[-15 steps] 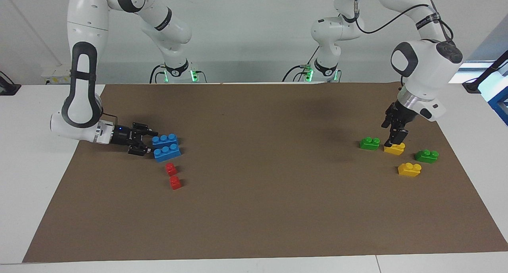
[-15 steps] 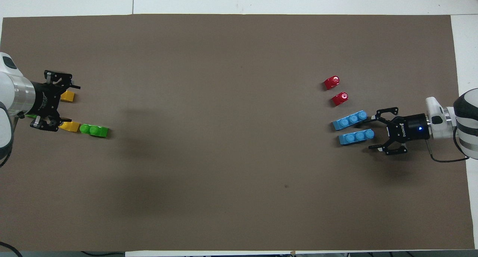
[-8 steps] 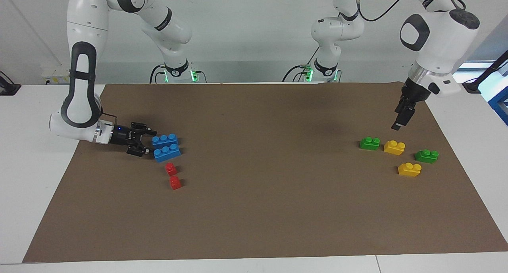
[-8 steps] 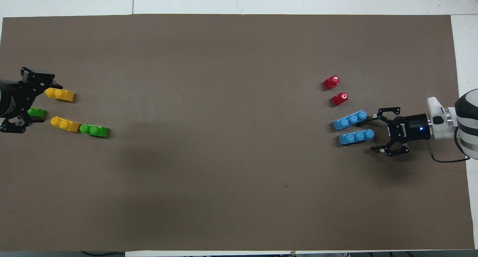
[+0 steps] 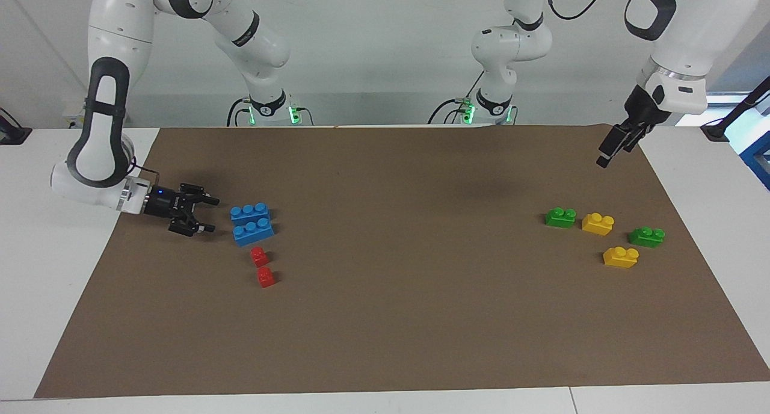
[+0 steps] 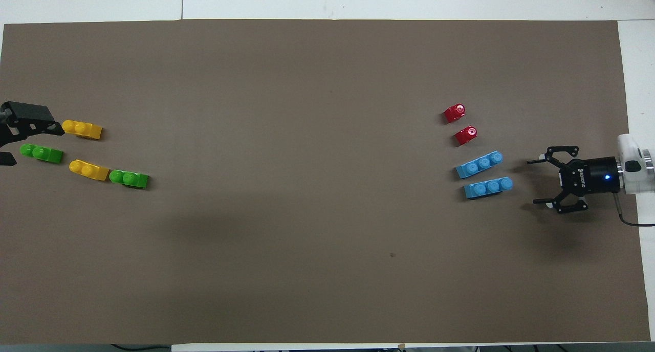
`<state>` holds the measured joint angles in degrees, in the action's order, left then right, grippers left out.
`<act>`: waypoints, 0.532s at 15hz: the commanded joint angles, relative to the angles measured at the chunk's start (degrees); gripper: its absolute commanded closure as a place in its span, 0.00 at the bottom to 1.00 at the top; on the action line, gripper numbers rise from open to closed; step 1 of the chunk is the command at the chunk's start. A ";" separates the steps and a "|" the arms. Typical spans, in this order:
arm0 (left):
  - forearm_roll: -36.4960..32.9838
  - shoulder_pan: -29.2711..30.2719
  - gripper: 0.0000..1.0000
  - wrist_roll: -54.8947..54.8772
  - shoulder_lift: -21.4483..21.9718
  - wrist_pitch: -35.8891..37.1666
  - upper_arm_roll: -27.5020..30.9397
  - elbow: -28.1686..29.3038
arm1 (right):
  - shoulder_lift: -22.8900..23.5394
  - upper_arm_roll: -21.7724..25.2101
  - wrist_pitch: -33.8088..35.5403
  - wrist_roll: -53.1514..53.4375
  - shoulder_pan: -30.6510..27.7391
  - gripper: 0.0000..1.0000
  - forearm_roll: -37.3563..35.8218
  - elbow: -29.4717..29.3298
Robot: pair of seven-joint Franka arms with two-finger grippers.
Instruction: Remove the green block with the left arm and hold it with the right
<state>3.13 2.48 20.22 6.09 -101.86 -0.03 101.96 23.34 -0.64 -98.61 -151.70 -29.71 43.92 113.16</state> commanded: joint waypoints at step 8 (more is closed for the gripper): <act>-1.11 -0.54 0.00 -9.85 0.24 10.37 -1.20 -4.84 | -1.09 -0.24 1.06 26.50 -1.41 0.00 -6.47 -9.27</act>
<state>3.13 2.41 11.09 6.09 -93.40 -0.87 98.12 23.07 -0.25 -97.95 -133.37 -31.24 39.49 106.36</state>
